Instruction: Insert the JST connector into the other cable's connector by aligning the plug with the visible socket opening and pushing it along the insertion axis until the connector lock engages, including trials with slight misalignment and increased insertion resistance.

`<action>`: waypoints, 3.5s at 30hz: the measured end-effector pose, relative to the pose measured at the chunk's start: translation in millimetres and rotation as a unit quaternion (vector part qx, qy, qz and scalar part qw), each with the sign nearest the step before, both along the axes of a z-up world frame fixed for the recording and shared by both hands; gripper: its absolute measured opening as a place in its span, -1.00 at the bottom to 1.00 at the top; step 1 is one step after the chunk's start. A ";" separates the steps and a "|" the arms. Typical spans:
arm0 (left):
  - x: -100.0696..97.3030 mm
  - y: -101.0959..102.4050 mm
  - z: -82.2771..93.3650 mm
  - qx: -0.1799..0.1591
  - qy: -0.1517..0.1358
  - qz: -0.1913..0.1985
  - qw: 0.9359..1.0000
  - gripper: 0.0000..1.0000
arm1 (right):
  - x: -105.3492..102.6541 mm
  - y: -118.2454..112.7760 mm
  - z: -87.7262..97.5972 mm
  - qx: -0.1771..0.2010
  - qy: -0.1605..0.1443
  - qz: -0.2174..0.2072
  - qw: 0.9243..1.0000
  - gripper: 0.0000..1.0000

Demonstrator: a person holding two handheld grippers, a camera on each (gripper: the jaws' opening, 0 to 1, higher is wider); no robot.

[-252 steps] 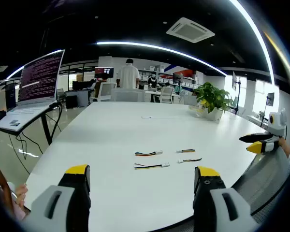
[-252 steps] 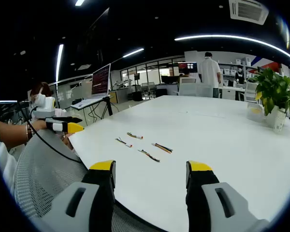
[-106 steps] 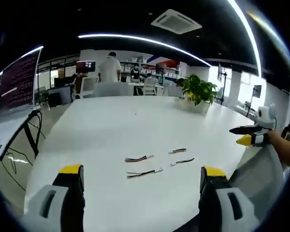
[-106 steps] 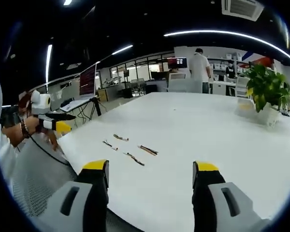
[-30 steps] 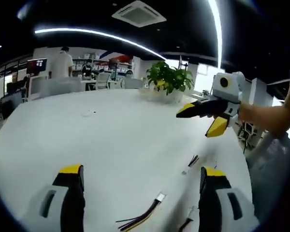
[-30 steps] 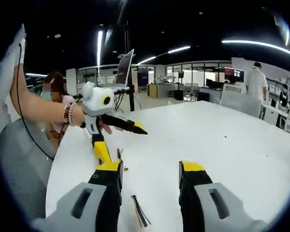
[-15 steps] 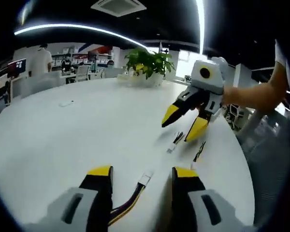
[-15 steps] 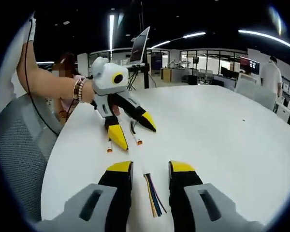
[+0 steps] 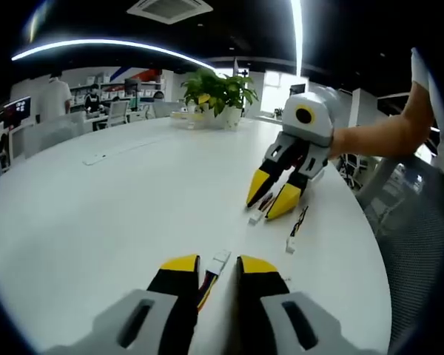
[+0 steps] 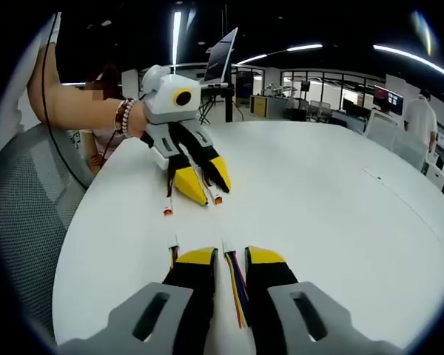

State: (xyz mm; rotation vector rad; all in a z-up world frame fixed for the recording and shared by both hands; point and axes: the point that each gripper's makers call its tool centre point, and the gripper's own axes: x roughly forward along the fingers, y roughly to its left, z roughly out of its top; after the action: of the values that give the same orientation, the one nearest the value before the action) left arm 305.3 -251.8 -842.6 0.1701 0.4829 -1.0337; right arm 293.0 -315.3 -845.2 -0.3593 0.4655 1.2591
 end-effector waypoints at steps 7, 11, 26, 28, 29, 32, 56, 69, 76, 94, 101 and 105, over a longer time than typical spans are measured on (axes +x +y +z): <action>0.8 0.5 -2.2 0.005 -0.004 -0.013 1.000 -0.95 | -0.7 0.6 -2.9 -0.006 0.000 0.004 1.000 -0.88; -1.9 -0.9 -2.0 0.003 -0.003 -0.022 1.000 -0.98 | -1.8 1.4 -4.0 -0.006 0.001 0.008 1.000 -0.90; -29.0 -22.0 18.0 0.021 -0.035 -0.121 0.992 -1.00 | -18.7 9.9 29.0 0.002 -0.022 0.067 0.998 -0.92; -30.1 -24.0 18.6 0.030 -0.041 -0.127 0.991 -1.00 | -19.8 11.1 31.4 0.000 -0.027 0.070 0.997 -0.92; -31.3 -26.3 20.1 0.031 -0.043 -0.130 0.990 -1.00 | -20.7 12.6 32.6 -0.002 -0.034 0.074 0.997 -0.92; -32.8 -30.5 23.3 0.032 -0.050 -0.136 0.989 -1.00 | -25.3 17.3 33.0 -0.004 -0.037 0.085 0.996 -0.92; -42.8 -37.2 13.3 0.068 -0.057 -0.177 0.980 -1.00 | -36.8 18.6 15.9 -0.050 -0.034 0.118 0.991 -0.92; -47.9 -43.2 12.4 0.090 -0.067 -0.196 0.974 -1.00 | -42.1 20.9 13.6 -0.066 -0.037 0.133 0.988 -0.93; -48.8 -51.3 19.3 0.068 -0.070 -0.194 0.976 -1.00 | -43.4 22.5 13.8 -0.065 -0.037 0.138 0.988 -0.93; -33.6 -43.9 18.0 0.076 -0.059 -0.145 0.985 -0.60 | -40.4 22.0 15.1 -0.054 -0.029 0.121 0.991 -0.93; -28.0 -30.4 25.1 0.063 -0.049 -0.123 0.989 -0.77 | -34.6 19.0 22.6 -0.040 -0.031 0.109 0.993 -0.93; -30.8 -30.0 23.6 0.070 -0.049 -0.128 0.988 -0.84 | -31.8 17.4 24.5 -0.039 -0.036 0.104 0.993 -0.93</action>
State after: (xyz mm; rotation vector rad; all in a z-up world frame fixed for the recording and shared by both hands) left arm 274.5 -281.8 -819.0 0.4149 0.4513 -1.2355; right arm 261.2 -297.9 -820.7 -0.5286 0.4250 1.4270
